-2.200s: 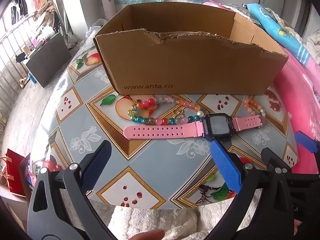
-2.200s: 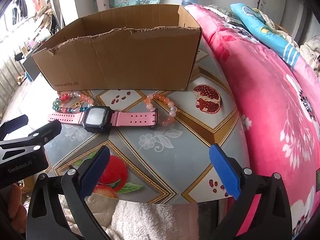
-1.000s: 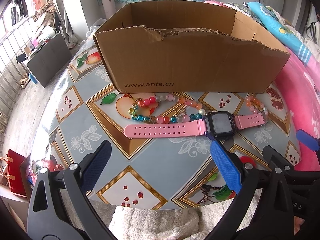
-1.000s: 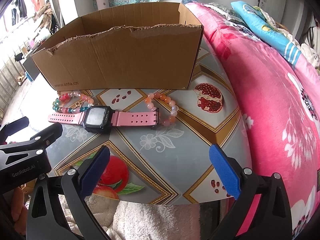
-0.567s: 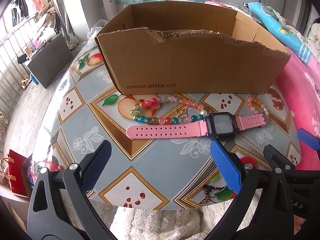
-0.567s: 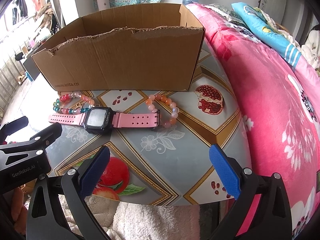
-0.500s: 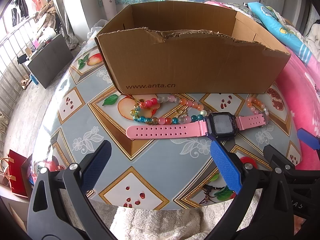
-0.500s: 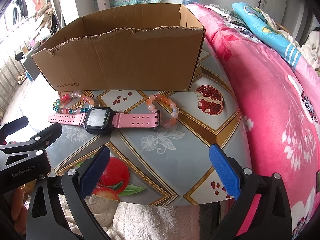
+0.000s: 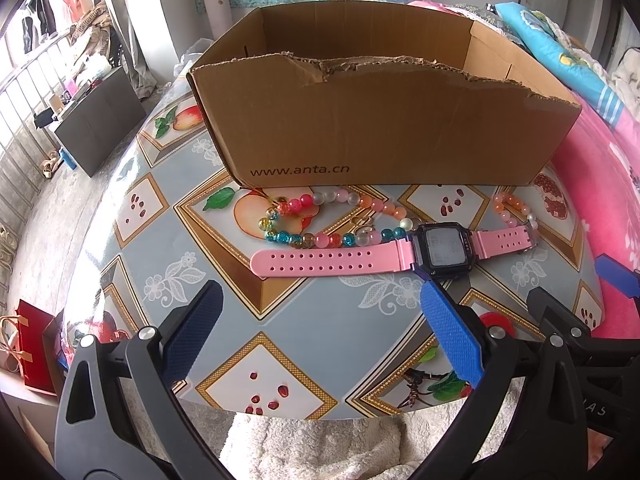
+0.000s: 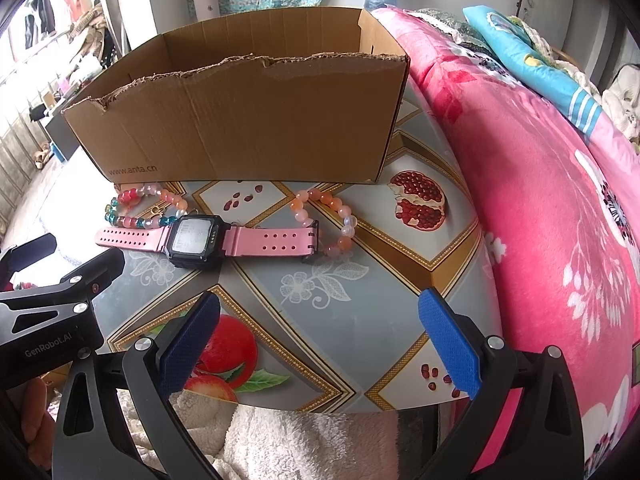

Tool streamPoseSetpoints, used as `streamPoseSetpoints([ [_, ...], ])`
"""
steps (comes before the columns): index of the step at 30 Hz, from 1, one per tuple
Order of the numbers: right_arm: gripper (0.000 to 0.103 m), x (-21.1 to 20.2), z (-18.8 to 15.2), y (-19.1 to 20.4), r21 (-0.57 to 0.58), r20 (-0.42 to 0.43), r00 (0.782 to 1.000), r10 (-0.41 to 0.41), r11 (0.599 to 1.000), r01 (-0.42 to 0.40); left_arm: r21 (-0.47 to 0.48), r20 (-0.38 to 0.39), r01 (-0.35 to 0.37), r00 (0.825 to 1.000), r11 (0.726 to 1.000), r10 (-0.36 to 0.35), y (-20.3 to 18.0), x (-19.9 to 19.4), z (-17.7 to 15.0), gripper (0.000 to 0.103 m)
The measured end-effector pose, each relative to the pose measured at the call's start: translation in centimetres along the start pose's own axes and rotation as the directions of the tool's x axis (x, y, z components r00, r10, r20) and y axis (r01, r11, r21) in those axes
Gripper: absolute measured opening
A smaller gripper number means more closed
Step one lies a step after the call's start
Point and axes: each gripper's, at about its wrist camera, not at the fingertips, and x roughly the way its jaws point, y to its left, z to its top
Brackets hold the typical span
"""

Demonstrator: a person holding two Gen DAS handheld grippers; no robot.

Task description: Organize jewelry

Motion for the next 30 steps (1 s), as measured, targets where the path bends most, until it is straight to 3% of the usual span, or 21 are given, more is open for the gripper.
streamPoseSetpoints([
  [30,0.097,-0.03,-0.07,-0.34,0.001,0.010,1.000,-0.008,1.000,0.008,-0.005,-0.001,-0.004,1.000,1.000,0.004,0.12,0.16,-0.14,0.096],
])
